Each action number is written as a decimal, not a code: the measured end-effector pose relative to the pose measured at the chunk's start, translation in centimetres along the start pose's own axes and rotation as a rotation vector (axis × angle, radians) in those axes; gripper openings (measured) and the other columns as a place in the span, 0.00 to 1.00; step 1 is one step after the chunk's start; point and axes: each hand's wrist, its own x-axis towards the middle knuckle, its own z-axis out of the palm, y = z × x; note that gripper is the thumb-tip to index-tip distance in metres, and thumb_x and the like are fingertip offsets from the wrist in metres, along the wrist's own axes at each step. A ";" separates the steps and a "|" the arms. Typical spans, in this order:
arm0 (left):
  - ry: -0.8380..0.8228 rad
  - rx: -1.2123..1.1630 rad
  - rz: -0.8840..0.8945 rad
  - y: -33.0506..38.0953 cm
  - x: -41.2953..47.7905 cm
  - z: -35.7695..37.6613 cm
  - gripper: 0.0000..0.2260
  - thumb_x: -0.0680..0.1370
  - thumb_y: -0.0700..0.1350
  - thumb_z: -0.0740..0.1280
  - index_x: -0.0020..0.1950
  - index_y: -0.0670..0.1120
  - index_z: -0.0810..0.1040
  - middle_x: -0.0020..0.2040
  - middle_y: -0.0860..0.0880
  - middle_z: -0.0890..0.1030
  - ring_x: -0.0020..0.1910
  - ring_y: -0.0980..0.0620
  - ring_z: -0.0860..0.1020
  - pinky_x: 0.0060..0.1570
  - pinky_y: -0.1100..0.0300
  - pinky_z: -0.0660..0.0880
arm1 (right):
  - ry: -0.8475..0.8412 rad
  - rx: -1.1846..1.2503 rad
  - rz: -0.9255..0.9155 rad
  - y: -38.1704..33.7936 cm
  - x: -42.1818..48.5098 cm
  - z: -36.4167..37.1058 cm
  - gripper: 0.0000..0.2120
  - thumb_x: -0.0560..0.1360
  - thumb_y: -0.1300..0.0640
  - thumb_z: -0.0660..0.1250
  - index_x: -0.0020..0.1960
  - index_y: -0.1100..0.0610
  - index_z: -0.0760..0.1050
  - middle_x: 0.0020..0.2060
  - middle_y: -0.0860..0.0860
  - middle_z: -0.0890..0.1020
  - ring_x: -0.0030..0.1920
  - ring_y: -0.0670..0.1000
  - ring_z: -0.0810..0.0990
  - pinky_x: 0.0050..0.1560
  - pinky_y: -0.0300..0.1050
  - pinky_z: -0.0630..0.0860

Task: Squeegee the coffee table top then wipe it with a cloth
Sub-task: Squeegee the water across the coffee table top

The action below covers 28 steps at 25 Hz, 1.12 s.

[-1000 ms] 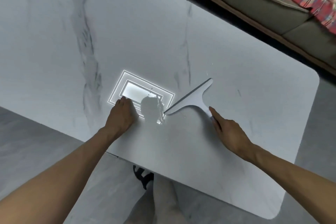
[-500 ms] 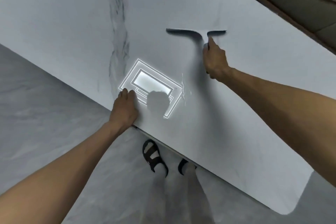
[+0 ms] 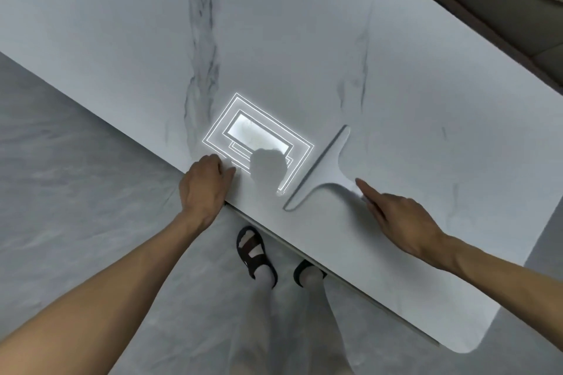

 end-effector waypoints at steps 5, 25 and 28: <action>0.025 -0.108 -0.129 -0.4 -0.5 -0.1 0.20 0.79 0.50 0.62 0.29 0.44 0.64 0.27 0.48 0.69 0.26 0.51 0.67 0.26 0.59 0.61 | 0.059 -0.065 -0.212 -2.9 2.3 -3.3 0.23 0.82 0.45 0.49 0.76 0.37 0.50 0.45 0.48 0.79 0.42 0.57 0.80 0.39 0.47 0.73; -0.136 -0.132 0.009 -0.5 -1.8 1.9 0.11 0.78 0.44 0.56 0.38 0.43 0.71 0.39 0.46 0.75 0.40 0.44 0.76 0.35 0.56 0.67 | 0.028 -0.033 -0.058 2.1 0.3 -2.3 0.20 0.82 0.41 0.46 0.73 0.31 0.53 0.56 0.38 0.81 0.54 0.49 0.80 0.49 0.45 0.75; -0.161 -0.171 -0.067 -0.1 -2.3 2.2 0.17 0.80 0.45 0.59 0.68 0.43 0.68 0.61 0.44 0.78 0.60 0.42 0.76 0.55 0.51 0.73 | 0.033 0.021 -0.212 -2.3 1.8 -0.3 0.20 0.82 0.41 0.47 0.74 0.32 0.52 0.51 0.43 0.82 0.49 0.51 0.81 0.47 0.48 0.76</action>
